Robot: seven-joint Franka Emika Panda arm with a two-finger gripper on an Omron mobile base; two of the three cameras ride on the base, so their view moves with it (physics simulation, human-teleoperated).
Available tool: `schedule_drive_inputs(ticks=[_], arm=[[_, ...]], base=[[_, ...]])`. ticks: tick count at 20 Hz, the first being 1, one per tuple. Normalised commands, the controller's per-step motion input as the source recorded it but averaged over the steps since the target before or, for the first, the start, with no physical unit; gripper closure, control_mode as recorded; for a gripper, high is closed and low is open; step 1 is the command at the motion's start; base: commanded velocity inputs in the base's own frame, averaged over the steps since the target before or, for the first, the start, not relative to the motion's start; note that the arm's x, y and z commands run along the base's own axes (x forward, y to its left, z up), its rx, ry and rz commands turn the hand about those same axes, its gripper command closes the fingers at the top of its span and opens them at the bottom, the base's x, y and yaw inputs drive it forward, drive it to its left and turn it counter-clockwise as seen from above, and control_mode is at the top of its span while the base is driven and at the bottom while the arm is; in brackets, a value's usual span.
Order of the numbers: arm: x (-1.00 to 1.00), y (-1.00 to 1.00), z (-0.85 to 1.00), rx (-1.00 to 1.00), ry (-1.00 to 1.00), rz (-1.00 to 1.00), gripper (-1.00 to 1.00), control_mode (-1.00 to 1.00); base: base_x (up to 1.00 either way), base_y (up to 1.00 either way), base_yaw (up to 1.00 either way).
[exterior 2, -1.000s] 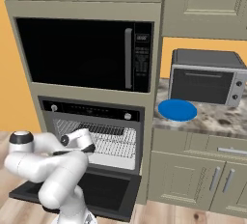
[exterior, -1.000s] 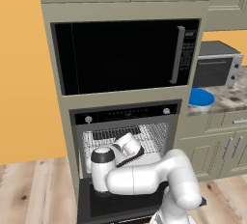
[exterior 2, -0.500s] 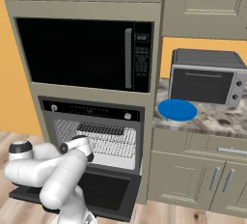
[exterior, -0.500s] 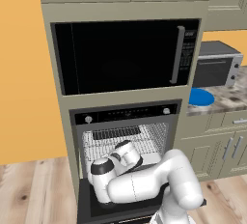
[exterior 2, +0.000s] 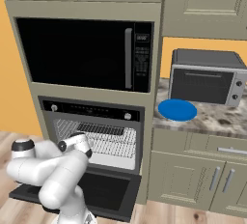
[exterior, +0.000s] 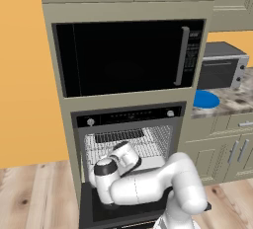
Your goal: Take the baked cake out of the oven and place it on the plate for cooling. Then close the oven door.
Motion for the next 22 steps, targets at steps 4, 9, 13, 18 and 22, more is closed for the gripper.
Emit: schedule_drive_inputs(ticks=[4,9,13,18,22], arm=[[0.25,0.0,-0.04,0.03,0.0,0.0,-1.0,-1.0],[0.02,0.0,-0.13,0.07,0.0,0.0,-1.0,-1.0],[0.0,0.0,-0.22,0.05,0.0,0.0,-1.0,-1.0],[0.0,0.0,-0.16,0.04,0.0,0.0,-1.0,-1.0],[0.0,0.0,-0.12,0.03,0.0,0.0,-1.0,-1.0]], base=[[0.0,0.0,0.0],[0.0,0.0,0.0],[0.0,0.0,0.0],[0.0,0.0,0.0],[0.0,0.0,0.0]])
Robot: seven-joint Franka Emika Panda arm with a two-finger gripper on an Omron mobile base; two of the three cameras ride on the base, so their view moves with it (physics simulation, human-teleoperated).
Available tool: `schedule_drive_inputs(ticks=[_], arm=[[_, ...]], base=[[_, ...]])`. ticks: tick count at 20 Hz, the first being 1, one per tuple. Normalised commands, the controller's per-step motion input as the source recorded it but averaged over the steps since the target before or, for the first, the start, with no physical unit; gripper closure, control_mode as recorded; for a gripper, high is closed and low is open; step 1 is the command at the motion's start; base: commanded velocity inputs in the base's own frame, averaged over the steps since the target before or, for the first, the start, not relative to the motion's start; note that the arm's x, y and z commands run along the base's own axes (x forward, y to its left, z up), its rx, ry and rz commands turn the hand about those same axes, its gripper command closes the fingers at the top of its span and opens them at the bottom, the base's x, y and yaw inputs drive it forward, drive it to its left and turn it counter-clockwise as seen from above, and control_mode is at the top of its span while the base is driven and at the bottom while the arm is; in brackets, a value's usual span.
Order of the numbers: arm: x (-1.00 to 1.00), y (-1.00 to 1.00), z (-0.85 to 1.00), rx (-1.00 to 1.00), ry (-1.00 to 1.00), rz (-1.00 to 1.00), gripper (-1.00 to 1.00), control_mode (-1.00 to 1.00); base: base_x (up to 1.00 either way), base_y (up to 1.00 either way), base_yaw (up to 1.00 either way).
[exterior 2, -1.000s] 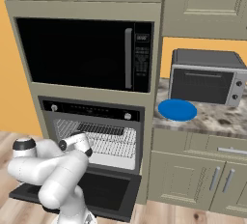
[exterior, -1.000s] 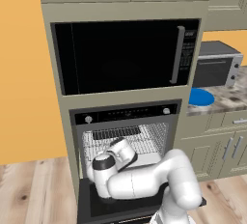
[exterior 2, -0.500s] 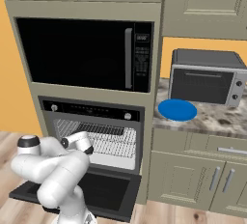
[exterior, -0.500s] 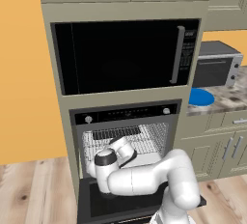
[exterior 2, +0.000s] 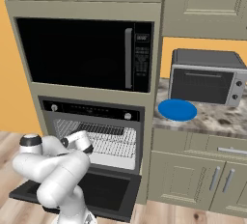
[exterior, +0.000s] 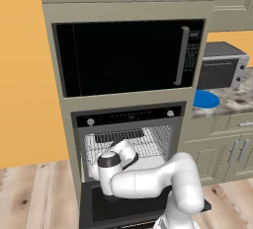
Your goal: Take the baked cake out of the oven and place it on the plate for cooling. Then close the oven door.
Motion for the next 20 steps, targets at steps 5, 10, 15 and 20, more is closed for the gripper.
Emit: schedule_drive_inputs(ticks=[5,10,15,20], arm=[[0.0,0.0,-0.16,0.02,0.0,0.0,-1.0,-1.0],[0.0,0.0,-0.25,0.01,0.0,0.0,-1.0,-1.0],[0.0,-0.05,-0.27,0.03,0.0,0.0,-1.0,-1.0],[0.01,-0.05,-0.24,0.02,0.0,0.0,-1.0,-1.0]], base=[[0.0,0.0,0.0],[0.0,0.0,0.0],[0.0,0.0,0.0],[0.0,0.0,0.0]])
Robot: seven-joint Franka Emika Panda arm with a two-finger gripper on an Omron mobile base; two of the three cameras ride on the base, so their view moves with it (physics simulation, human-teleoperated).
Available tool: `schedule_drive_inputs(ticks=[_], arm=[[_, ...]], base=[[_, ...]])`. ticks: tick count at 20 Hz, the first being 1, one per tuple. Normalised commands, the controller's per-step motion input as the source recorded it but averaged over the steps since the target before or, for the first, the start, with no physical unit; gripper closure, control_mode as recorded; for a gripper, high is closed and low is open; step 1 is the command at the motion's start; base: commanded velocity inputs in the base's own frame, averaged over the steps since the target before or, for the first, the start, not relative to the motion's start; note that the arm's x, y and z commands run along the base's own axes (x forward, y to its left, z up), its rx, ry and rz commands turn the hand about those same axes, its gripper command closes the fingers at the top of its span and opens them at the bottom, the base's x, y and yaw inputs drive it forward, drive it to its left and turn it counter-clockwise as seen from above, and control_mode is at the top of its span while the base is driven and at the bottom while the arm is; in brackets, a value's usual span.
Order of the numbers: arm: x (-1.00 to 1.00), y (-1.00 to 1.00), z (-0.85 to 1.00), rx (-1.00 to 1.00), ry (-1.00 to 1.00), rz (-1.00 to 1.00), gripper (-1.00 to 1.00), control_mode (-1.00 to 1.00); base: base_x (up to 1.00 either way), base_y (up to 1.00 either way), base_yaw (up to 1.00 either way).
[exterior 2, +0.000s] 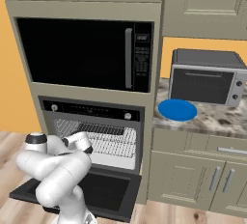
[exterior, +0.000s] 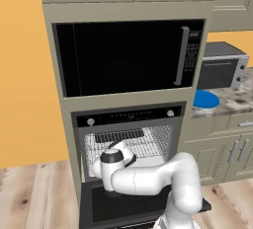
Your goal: Take the baked cake out of the oven and place it on the plate for cooling. Then close the oven door.
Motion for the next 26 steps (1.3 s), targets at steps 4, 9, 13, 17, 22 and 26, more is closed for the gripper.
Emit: schedule_drive_inputs(ticks=[4,9,13,17,22,26], arm=[[0.01,-0.05,-0.36,0.0,0.0,0.0,-1.0,-1.0],[0.0,-0.08,-0.51,0.0,0.06,0.0,-1.0,-1.0],[0.0,-0.13,-0.58,0.01,0.09,0.0,-1.0,-1.0],[0.0,-0.15,-0.58,0.02,0.01,0.0,-1.0,-1.0],[0.0,-0.2,-0.6,0.04,0.0,0.0,-1.0,-1.0],[0.0,-0.21,-0.61,0.02,0.04,0.0,-1.0,-1.0]], base=[[0.0,0.0,0.0],[0.0,0.0,0.0],[0.0,0.0,0.0],[0.0,0.0,0.0],[0.0,0.0,0.0],[0.0,0.0,0.0]])
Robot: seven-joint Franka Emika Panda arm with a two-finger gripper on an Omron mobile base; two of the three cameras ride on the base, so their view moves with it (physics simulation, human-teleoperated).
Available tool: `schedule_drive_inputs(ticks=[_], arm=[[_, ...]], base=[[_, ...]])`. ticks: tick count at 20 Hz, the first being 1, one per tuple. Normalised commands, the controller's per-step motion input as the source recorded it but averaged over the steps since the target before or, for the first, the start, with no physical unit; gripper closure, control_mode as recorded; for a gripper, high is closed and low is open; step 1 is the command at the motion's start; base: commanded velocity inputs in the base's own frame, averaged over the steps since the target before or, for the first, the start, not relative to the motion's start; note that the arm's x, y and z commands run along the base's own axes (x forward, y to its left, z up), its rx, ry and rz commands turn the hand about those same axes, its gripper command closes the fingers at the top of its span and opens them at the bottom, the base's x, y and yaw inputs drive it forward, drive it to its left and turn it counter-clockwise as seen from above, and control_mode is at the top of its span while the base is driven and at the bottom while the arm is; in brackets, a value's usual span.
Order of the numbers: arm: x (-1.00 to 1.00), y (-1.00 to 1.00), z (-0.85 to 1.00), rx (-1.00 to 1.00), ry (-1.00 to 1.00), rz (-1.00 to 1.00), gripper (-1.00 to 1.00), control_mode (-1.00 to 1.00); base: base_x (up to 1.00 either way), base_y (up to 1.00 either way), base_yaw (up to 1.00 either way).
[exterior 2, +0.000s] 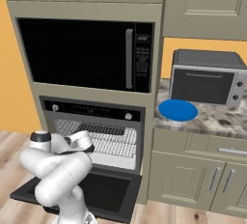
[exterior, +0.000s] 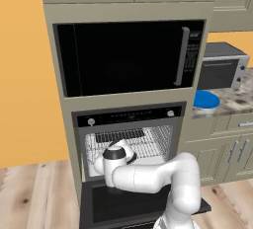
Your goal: Take the baked cake out of the oven and place it on the plate for cooling. Then close the oven door.
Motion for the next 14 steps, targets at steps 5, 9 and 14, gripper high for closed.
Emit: schedule_drive_inputs(ticks=[5,9,14], arm=[[-0.19,-0.48,-0.72,0.0,0.11,0.0,-1.0,-1.0],[-0.34,-0.43,-0.84,0.0,0.16,0.0,-1.0,-1.0],[-0.55,-0.51,-0.84,0.04,0.07,0.0,-1.0,-1.0]], base=[[0.0,0.0,0.0],[0.0,0.0,0.0],[0.0,0.0,0.0]])
